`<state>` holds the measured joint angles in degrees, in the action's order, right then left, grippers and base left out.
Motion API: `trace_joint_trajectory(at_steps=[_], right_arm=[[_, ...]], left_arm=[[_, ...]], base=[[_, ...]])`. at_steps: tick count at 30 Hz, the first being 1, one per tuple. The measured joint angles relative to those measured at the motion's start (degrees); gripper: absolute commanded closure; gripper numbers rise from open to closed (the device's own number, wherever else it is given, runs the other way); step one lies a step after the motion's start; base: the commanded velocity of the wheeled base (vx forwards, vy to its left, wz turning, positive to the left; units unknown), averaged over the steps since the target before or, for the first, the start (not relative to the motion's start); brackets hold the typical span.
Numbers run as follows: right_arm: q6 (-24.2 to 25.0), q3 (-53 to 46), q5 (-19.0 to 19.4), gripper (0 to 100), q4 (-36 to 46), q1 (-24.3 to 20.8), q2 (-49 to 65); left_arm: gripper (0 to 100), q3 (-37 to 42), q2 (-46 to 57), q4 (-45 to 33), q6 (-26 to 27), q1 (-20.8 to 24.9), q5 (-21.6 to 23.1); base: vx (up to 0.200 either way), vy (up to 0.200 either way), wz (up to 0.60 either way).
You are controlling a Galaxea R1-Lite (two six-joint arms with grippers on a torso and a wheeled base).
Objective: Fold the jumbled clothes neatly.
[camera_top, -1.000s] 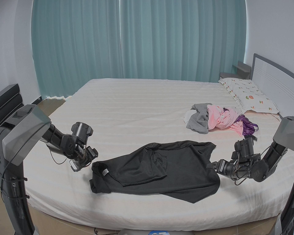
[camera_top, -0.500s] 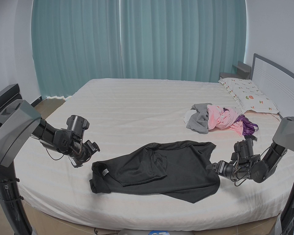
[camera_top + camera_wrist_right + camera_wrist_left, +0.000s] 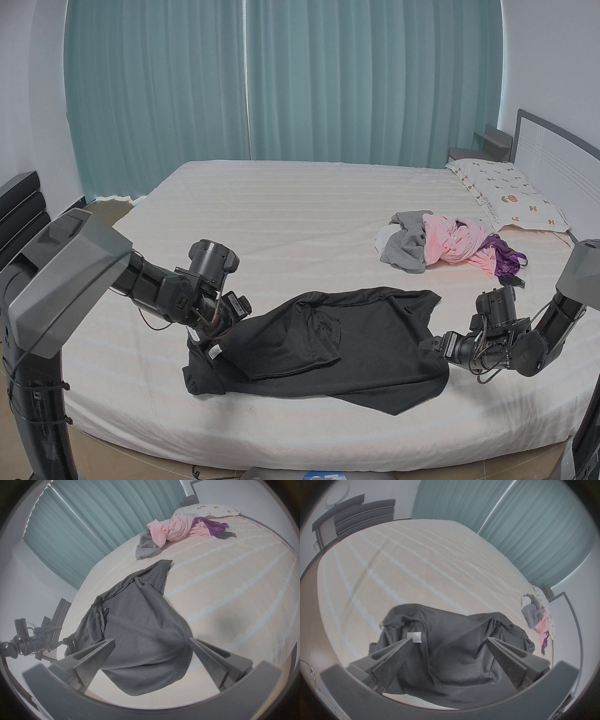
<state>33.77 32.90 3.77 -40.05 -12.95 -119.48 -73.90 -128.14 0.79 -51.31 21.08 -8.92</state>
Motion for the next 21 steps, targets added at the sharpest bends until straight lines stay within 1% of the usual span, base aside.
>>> trace_joint_trajectory(at_steps=[6, 14, 21], right_arm=[[0.0, -0.1, 0.0, 0, 0.0, -0.1, -0.1], [0.0, -0.2, 0.0, 0, 0.0, -0.1, -0.2], [0.0, -0.5, 0.0, 0, 0.0, -0.5, -0.2]], left_arm=[[0, -2.2, -4.2, -0.1, 0.2, 1.8, -3.5], [0, -2.4, -6.8, -0.3, 0.1, 5.0, -3.6], [0, -2.1, -8.0, -2.1, 0.0, 6.4, -3.8]], base=[[0.000, 0.000, 0.00], [0.000, 0.000, 0.00], [0.000, 0.000, 0.00]])
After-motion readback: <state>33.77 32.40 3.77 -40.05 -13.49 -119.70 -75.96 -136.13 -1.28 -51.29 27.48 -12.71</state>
